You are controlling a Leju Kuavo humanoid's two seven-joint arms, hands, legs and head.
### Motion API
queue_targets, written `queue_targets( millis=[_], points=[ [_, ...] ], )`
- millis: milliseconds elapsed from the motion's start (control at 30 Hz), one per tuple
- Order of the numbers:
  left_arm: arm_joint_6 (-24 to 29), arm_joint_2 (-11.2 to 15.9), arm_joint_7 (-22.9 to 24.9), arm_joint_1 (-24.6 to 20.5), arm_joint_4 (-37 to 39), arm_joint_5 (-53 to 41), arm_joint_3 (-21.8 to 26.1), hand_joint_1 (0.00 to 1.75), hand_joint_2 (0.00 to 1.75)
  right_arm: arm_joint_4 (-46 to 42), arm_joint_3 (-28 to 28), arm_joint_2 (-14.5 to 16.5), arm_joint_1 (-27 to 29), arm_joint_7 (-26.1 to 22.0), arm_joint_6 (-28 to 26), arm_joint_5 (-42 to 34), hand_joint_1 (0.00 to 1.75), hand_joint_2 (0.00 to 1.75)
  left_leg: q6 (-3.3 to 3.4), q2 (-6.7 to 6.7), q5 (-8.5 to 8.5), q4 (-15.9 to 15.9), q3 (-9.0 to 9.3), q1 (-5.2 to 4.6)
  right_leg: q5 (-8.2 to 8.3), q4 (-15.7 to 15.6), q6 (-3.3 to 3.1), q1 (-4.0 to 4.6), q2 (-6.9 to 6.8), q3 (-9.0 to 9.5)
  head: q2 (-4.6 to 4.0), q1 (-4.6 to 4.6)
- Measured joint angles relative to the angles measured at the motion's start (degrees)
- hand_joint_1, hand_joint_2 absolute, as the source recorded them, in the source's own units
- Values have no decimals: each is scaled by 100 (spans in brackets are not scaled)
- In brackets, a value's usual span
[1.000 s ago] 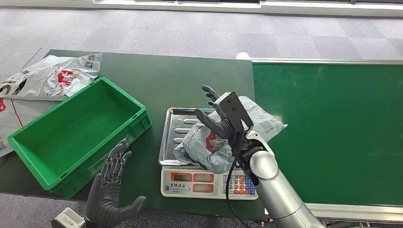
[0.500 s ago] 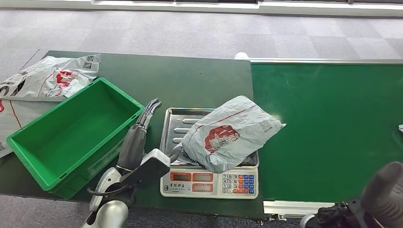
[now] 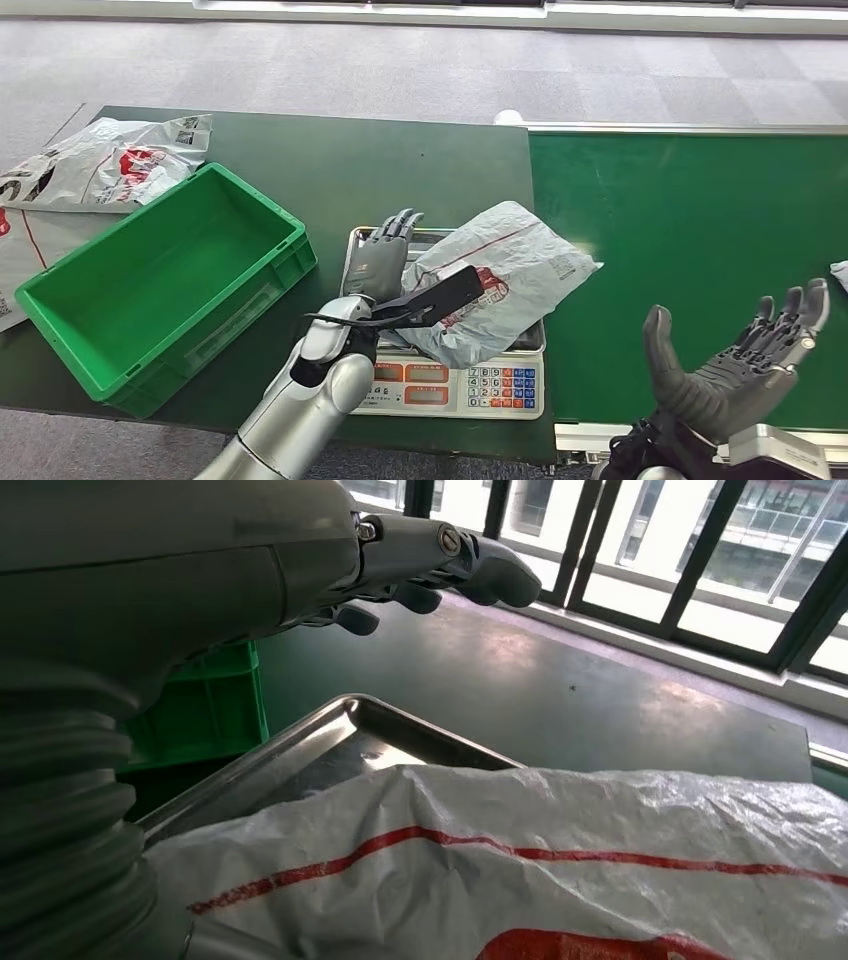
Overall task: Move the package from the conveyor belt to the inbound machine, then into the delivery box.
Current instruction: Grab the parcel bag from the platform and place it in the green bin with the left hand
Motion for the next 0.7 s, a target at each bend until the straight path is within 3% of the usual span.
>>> queue_targets(
  millis=[200, 333, 500, 700],
  points=[
    [-230, -271, 408, -270, 1141, -422, -83, 1, 175, 292, 303, -175, -160, 7, -1, -298, 0, 175, -1, 0, -1, -2, -3, 2, -3, 0, -2, 2, 1, -3, 0, 0],
    [-150, -435, 639, -535, 2121, -546, -153, 175, 175, 429, 560, -260, -289, 3, -1, -445, 0, 175, 0, -5, -2, -4, 12, 2, -6, 0, -2, 2, -6, 19, 0, 0],
    [-555, -463, 189, -813, 2858, -150, -174, 175, 175, 544, 659, -274, -393, 2, -3, -544, 0, 175, 9, -5, -79, -13, 96, 2, -82, -11, 2, 1, -9, 150, 0, -1],
    [-573, -475, -112, -949, 3022, 157, -42, 175, 175, 572, 657, -272, -404, 0, -3, -501, 0, 175, 5, 0, -79, -10, 175, 1, -79, -7, -4, 0, -6, 224, 0, 0]
  ],
)
